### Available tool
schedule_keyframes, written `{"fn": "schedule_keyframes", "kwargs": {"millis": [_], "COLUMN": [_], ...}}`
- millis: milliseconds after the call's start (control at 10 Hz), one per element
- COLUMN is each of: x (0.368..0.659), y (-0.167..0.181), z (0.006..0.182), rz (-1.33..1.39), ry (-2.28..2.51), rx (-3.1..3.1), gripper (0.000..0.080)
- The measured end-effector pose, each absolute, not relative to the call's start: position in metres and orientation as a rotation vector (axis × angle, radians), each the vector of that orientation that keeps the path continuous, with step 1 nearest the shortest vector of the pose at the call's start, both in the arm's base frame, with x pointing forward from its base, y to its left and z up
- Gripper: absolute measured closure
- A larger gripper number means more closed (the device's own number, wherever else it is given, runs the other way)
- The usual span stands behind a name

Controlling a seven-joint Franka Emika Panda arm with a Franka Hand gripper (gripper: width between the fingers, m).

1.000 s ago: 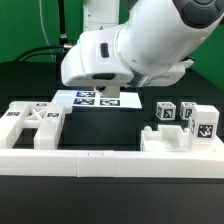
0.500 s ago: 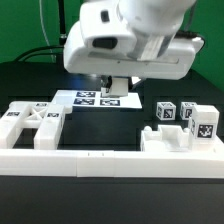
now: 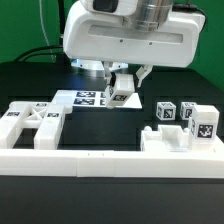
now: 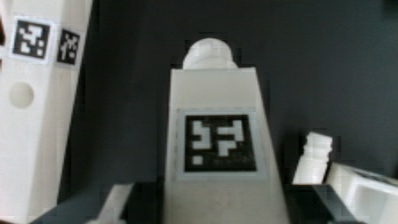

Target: Assemble chair

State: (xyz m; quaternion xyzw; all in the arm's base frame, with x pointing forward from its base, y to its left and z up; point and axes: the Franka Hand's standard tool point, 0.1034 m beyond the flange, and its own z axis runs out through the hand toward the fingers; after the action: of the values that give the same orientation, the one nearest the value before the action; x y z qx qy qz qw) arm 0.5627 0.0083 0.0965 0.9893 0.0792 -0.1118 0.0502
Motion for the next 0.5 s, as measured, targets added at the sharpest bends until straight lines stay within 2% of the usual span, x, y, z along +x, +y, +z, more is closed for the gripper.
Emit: {"fn": "schedule_keyframes", "kwargs": {"millis": [400,500], "x": [0.592,0.592], "y": [0.024,0.023], "z": [0.111,0.108], "rz": [0.076,0.149], "ry": [0.084,0.085], "rx": [3.086,3.083], "gripper": [0.0512,0.0512]}}
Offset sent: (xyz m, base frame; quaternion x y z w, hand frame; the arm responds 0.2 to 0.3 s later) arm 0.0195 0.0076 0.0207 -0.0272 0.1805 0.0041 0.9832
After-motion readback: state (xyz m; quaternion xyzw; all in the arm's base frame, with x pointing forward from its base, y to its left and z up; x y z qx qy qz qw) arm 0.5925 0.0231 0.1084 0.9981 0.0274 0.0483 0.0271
